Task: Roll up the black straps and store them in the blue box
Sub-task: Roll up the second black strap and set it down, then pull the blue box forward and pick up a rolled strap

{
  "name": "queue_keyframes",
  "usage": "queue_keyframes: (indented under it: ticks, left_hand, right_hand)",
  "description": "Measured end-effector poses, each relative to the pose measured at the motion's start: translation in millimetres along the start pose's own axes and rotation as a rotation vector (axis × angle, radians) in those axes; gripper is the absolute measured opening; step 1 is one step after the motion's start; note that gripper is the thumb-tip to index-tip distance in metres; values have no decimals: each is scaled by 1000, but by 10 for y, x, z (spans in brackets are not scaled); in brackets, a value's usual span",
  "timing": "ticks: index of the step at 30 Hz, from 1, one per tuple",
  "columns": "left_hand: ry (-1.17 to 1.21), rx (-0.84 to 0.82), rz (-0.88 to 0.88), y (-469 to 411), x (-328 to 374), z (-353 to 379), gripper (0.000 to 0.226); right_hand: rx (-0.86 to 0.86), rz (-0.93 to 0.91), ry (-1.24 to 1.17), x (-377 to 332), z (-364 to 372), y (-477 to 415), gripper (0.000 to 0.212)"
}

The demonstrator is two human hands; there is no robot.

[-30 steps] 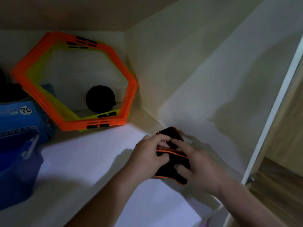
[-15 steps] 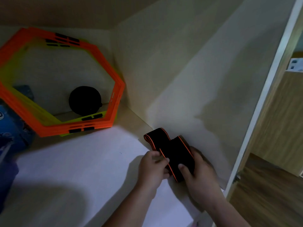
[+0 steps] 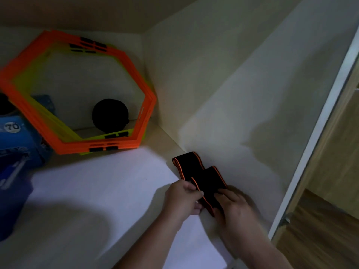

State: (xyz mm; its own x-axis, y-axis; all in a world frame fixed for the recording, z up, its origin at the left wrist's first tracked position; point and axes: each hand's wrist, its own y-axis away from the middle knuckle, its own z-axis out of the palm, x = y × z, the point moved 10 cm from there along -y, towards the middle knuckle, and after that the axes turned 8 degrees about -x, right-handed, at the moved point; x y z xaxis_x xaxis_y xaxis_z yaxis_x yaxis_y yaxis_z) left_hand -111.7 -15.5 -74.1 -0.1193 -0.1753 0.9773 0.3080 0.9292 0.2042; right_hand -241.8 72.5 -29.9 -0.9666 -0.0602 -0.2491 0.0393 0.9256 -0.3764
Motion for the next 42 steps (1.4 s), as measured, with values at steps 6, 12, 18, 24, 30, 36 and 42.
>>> queue_keyframes:
  ticks: [6, 12, 18, 24, 30, 36, 42]
  left_hand:
    - [-9, 76, 72, 337, 179, -219, 20]
    - [-130, 273, 235, 804, 556, -803, 4]
    - [-189, 363, 325, 1281, 879, -1521, 3]
    - [-301, 433, 415, 1800, 1069, -2410, 7]
    - [-556, 576, 506, 2297, 1242, -3384, 13]
    - [-721, 918, 387, 2760, 1104, -4541, 2]
    - [-675, 1109, 213, 3160, 604, -5336, 29]
  right_hand:
    - [-4, -93, -327, -115, -271, -102, 29]
    - [-73, -26, -722, -293, -240, -382, 28]
    - [-97, -55, -874, -955, -268, -577, 28]
    - [-108, -127, -919, -1960, -263, -617, 24]
    - [-154, -157, -941, -2882, -34, -676, 28]
    - [-245, -259, -866, -3739, 268, -866, 48]
    - [-378, -293, -863, -4442, 574, -899, 59]
